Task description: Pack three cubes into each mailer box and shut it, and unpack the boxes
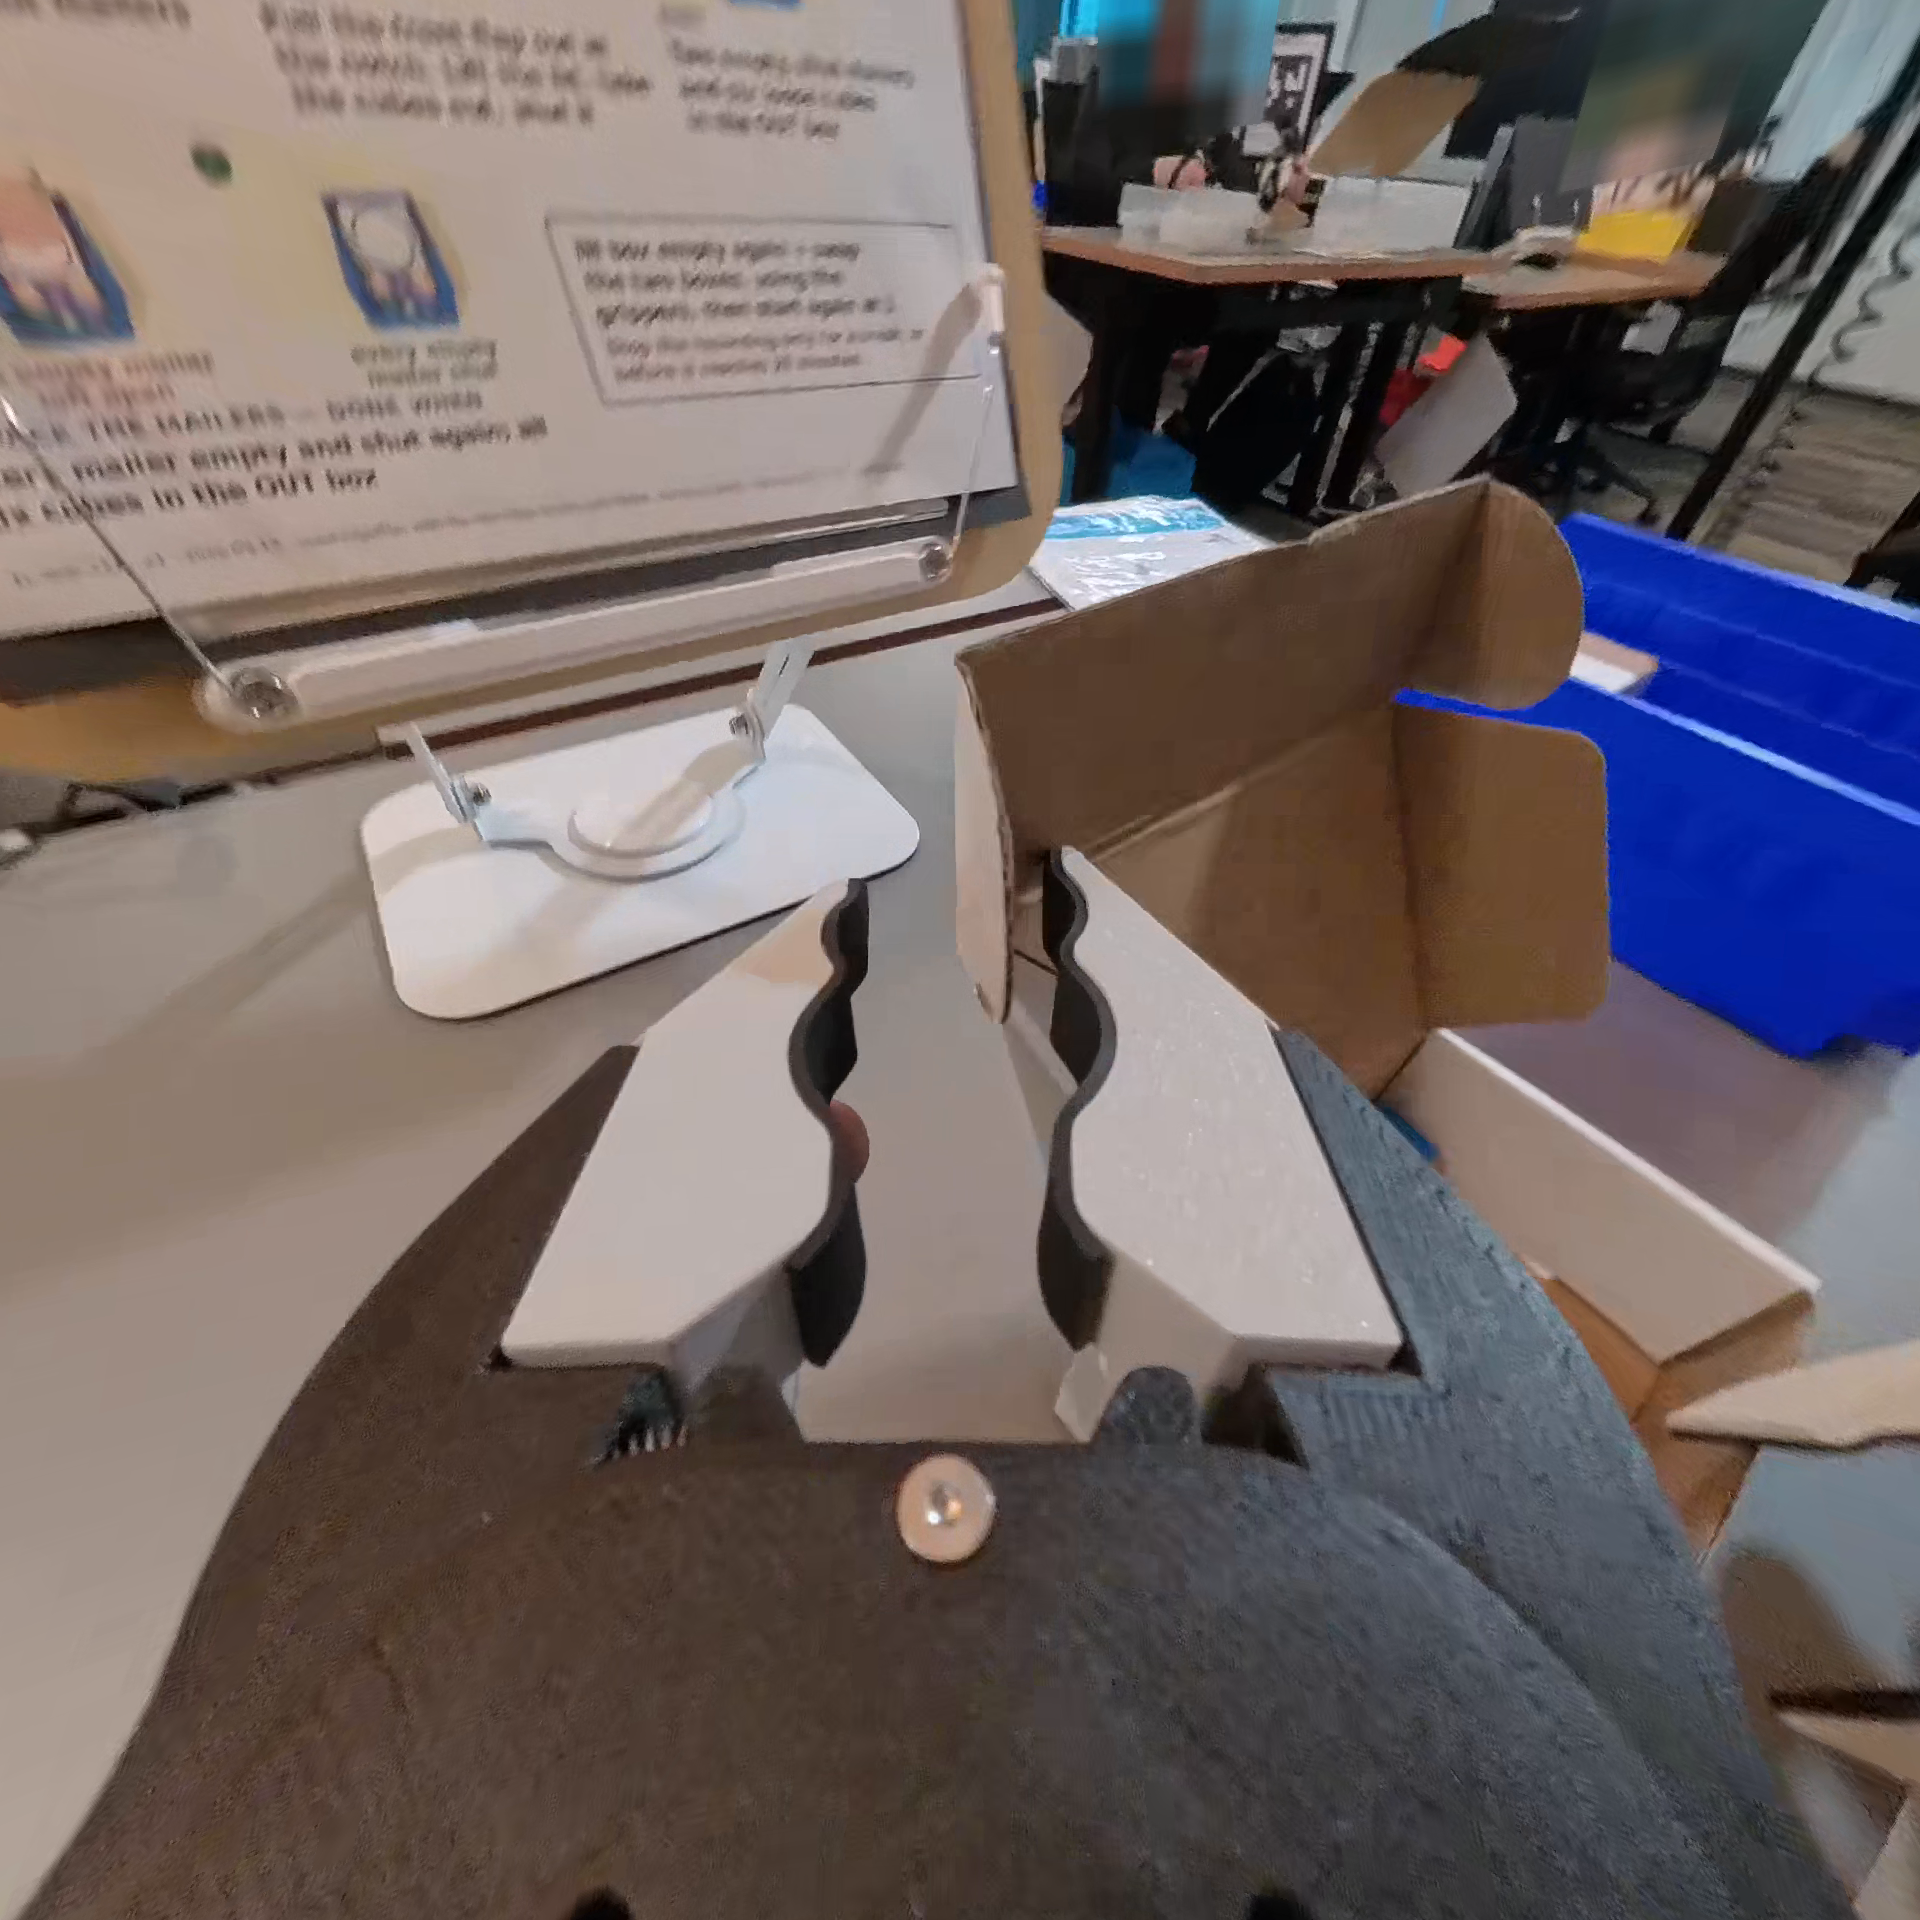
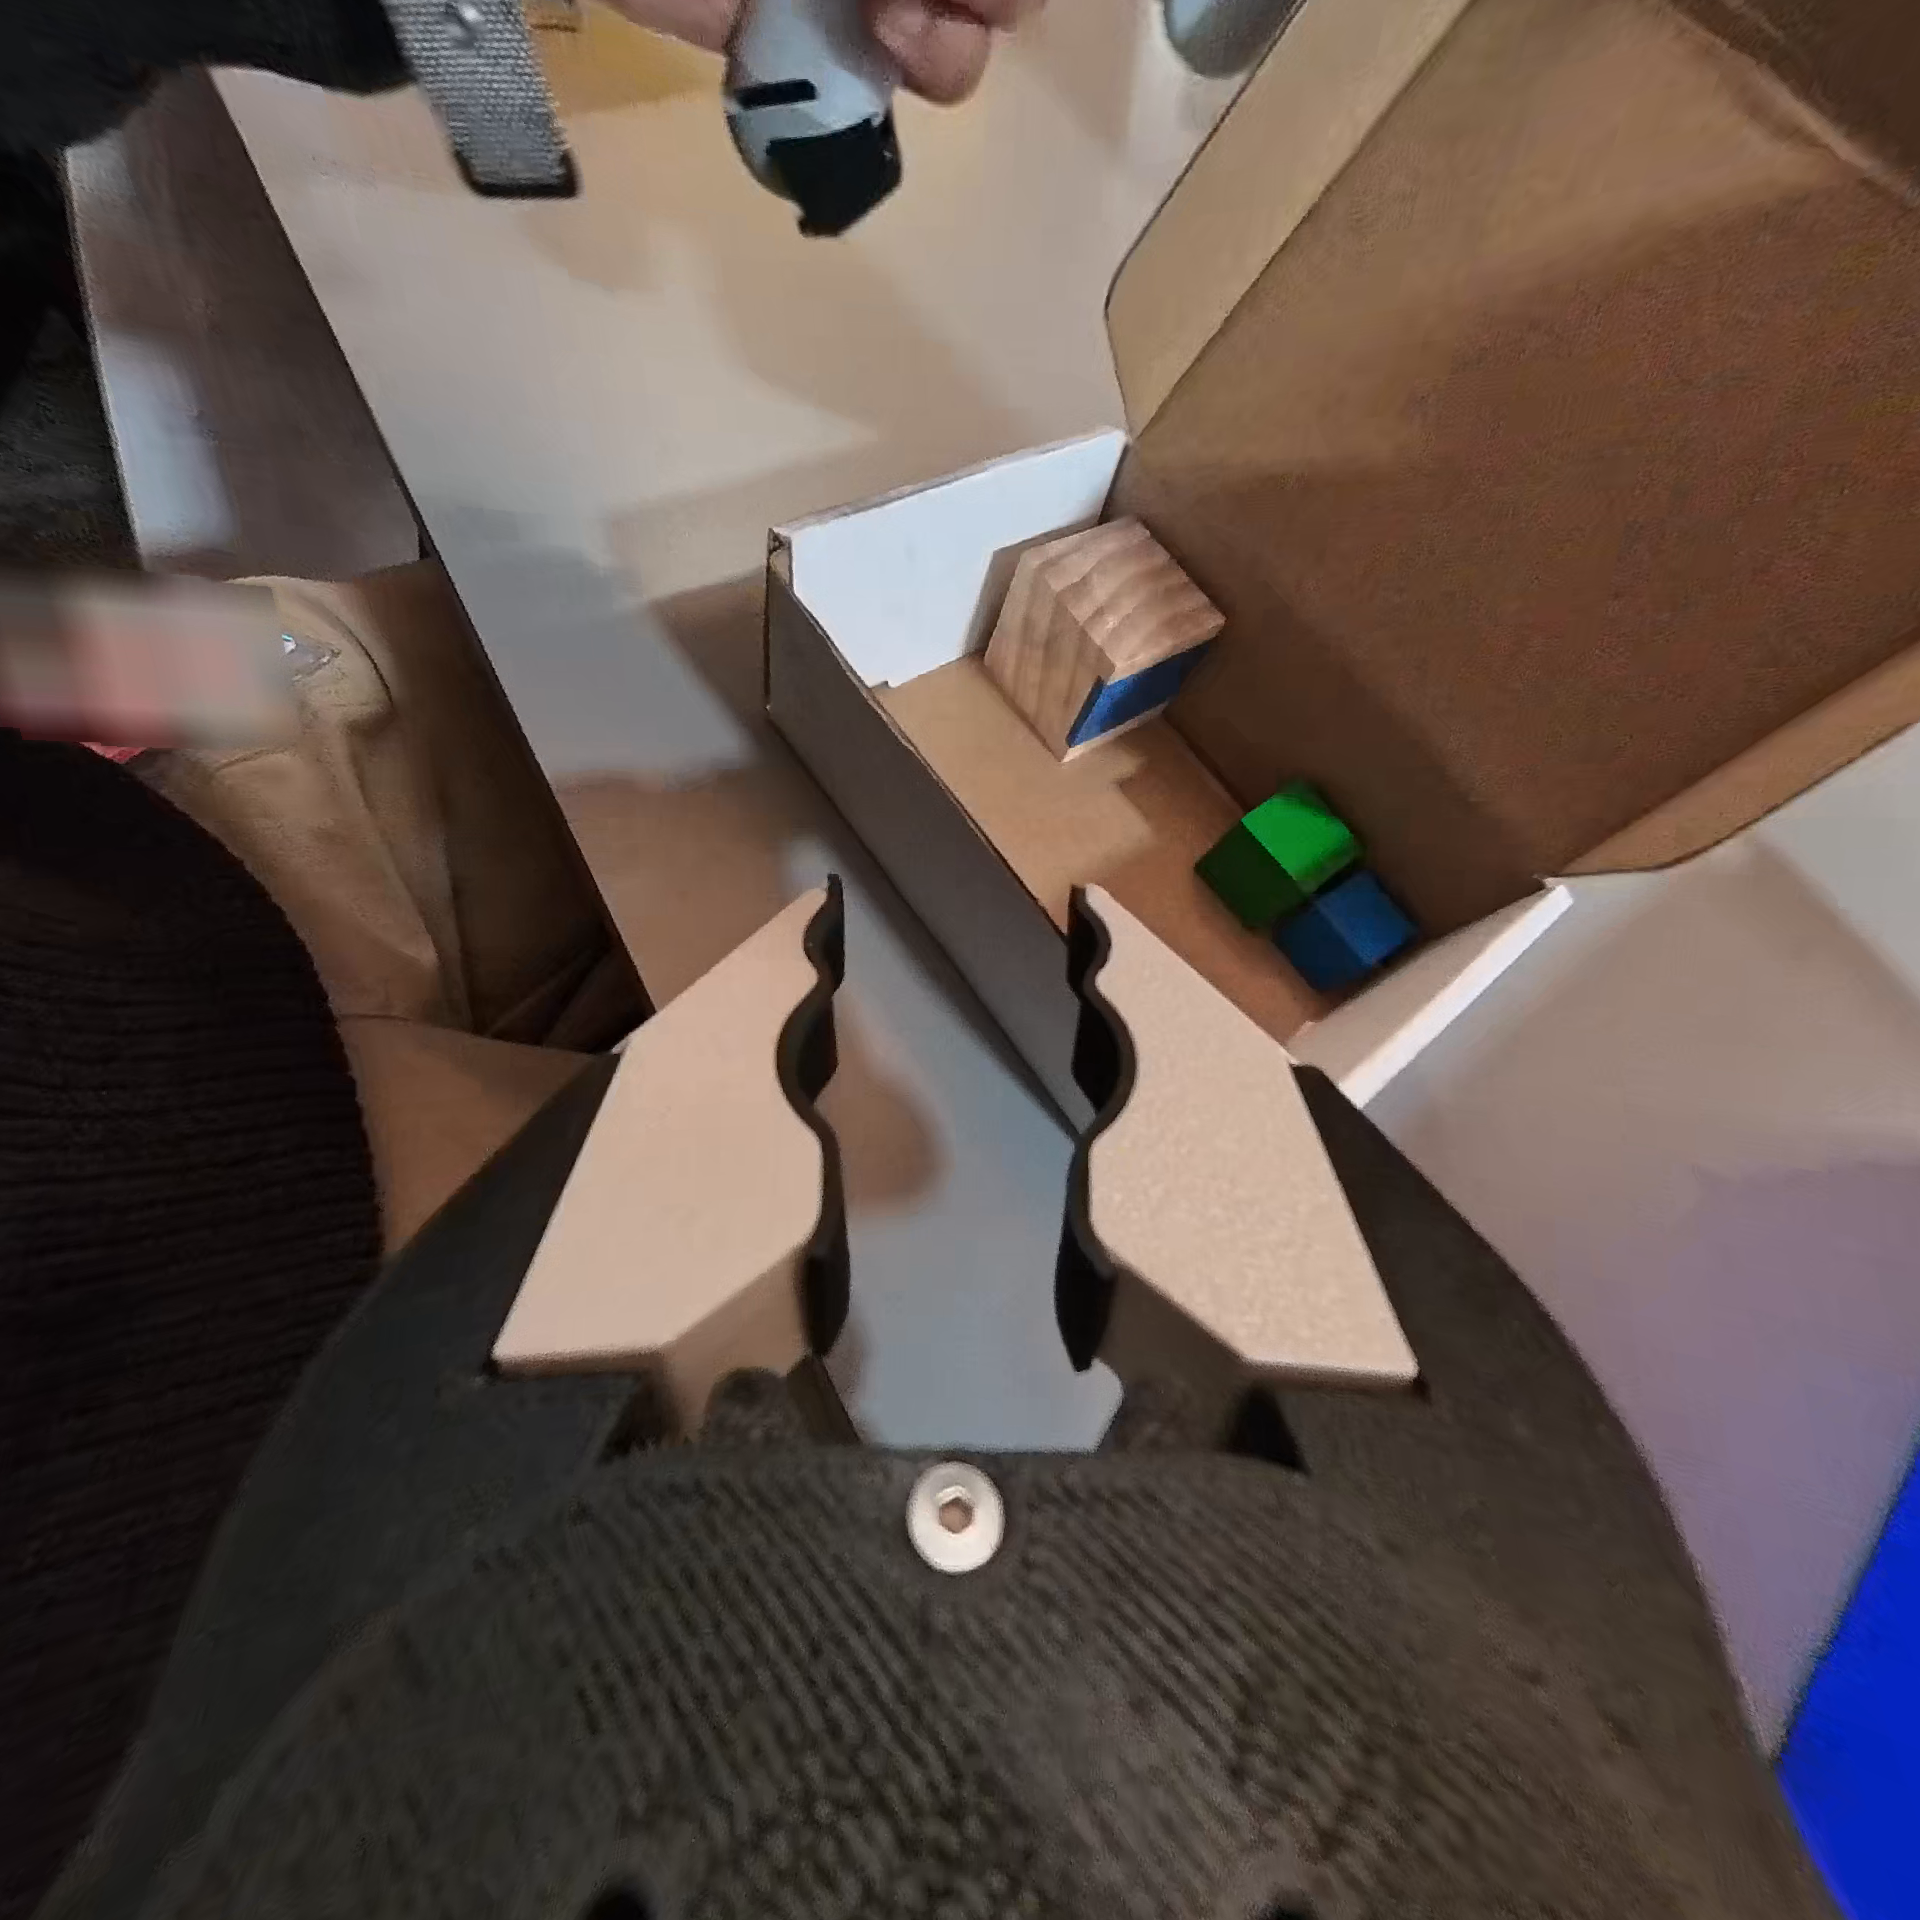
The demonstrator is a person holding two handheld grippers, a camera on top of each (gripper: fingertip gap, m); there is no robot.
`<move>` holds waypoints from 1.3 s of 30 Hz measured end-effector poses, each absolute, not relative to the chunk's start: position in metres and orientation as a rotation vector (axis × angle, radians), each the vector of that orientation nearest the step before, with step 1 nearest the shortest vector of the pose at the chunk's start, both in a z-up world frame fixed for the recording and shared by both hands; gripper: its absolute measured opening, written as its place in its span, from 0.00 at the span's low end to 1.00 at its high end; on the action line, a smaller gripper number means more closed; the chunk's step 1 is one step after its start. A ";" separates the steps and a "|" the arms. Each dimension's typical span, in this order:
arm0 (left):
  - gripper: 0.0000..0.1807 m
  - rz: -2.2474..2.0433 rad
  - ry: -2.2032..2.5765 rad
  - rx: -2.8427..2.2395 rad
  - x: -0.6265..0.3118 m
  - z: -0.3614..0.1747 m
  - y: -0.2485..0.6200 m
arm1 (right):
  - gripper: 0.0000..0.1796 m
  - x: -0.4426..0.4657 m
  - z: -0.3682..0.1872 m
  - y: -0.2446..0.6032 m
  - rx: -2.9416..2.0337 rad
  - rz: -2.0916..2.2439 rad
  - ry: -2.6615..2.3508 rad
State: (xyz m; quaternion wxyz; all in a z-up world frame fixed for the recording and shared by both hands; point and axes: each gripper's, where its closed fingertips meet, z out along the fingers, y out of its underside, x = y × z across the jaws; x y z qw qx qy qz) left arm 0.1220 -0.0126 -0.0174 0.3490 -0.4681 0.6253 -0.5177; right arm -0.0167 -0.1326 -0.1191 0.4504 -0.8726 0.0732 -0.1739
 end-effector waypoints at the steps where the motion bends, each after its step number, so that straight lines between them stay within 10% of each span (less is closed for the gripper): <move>1: 0.20 -1.369 1.622 -1.263 0.127 -0.021 -0.010 | 0.24 -0.017 -0.119 -0.133 -2.157 -0.427 0.177; 25: 0.42 -1.703 1.524 -1.383 0.110 -0.021 0.010 | 0.23 -0.012 -0.119 -0.132 -2.127 -0.467 0.127; 39: 0.38 -2.009 1.529 -1.279 0.056 -0.023 -0.024 | 0.27 -0.003 -0.073 -0.130 -1.802 -0.267 0.326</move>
